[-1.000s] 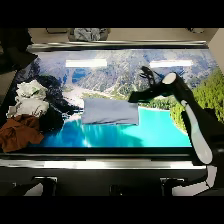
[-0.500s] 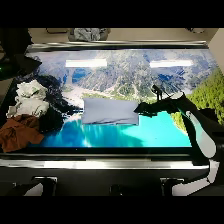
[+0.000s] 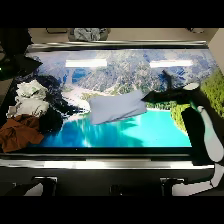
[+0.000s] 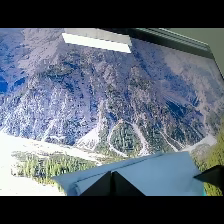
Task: Fold the shirts.
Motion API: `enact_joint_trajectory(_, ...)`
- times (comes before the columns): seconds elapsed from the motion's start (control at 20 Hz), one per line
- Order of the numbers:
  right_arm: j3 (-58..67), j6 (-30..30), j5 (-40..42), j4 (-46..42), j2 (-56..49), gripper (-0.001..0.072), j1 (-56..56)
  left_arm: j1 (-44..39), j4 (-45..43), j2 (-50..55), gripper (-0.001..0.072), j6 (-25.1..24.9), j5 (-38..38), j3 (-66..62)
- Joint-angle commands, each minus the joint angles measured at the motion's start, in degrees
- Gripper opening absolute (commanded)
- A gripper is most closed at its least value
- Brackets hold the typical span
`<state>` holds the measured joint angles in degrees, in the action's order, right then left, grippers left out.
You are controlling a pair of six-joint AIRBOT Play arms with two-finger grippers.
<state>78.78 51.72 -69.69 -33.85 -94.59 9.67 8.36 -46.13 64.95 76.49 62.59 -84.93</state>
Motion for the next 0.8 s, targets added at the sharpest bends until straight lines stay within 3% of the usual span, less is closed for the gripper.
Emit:
enact_joint_trajectory(0.0, 9.86, 5.27, -4.68, -8.76, 5.38, 0.0042, 8.33, 0.0, -0.07, -0.02, 0.0029, -0.22, 0.02, 0.02)
enact_joint_trajectory(0.15, 14.8, 10.38, -9.14, -15.26, 10.01, 0.0042, 18.29, 0.0, -0.9, -0.02, 0.0029, -0.2, 0.0, 0.02)
enact_joint_trajectory(0.4, 17.53, 14.69, -10.23, -15.13, 15.19, 0.0042, 33.44, 0.02, -1.09, -0.02, 0.0029, -1.53, 0.0, 0.02)
enact_joint_trajectory(0.75, 18.71, 18.18, -14.43, -14.64, 16.7, 0.0043, 44.63, 0.0, -1.09, -0.02, 0.0029, -2.19, 0.0, 0.02)
